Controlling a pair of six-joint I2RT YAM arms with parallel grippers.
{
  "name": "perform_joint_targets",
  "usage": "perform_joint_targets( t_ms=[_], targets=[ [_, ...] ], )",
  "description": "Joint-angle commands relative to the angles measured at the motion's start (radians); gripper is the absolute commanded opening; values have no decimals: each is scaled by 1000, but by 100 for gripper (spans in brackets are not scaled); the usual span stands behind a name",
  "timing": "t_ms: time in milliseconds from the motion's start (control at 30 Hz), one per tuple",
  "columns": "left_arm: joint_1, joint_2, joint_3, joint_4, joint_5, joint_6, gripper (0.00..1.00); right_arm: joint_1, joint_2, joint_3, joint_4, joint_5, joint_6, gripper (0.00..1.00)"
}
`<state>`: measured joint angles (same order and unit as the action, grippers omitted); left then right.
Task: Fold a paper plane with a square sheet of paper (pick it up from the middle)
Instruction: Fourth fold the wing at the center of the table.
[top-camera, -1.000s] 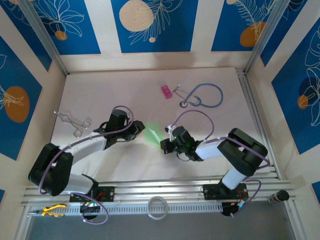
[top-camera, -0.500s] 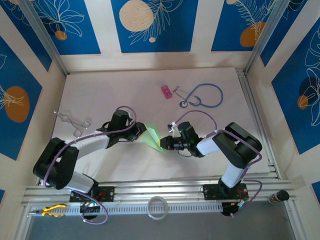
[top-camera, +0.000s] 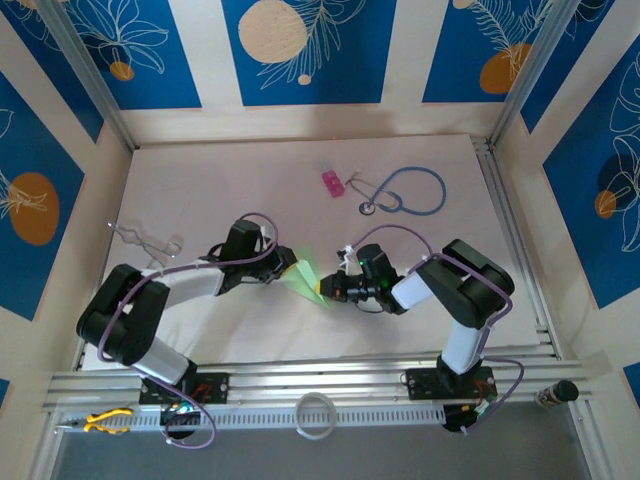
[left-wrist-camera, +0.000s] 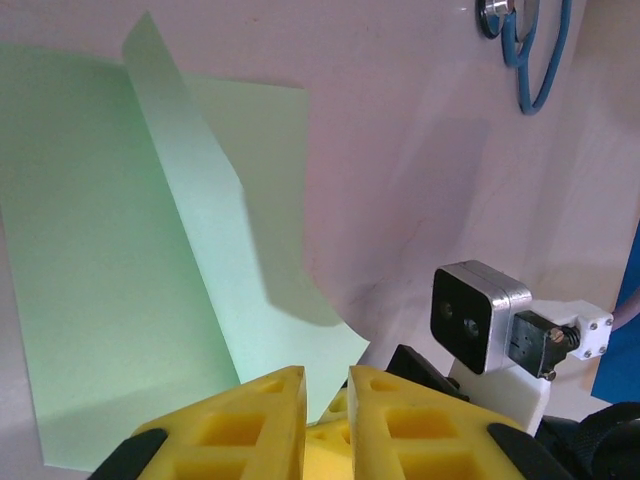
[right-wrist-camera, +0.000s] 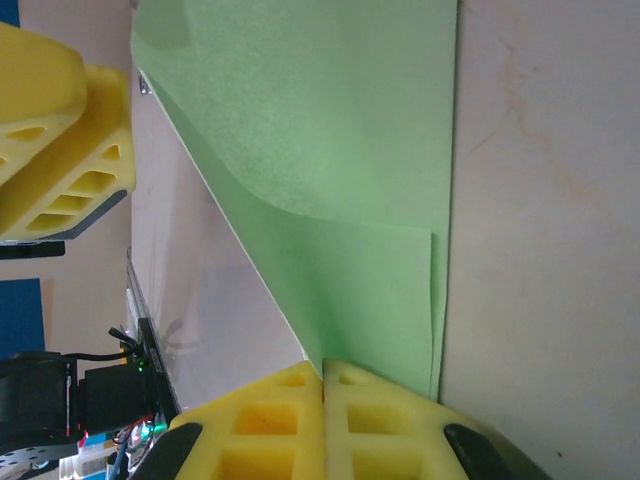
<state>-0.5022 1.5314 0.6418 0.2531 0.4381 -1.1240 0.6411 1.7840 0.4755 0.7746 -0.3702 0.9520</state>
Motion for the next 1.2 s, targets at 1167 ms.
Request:
perform_joint_targets(
  t_ms=[1167],
  targets=[
    [-52, 176, -2, 37, -27, 10, 9, 5, -23, -55, 11, 77, 123, 3]
  ],
)
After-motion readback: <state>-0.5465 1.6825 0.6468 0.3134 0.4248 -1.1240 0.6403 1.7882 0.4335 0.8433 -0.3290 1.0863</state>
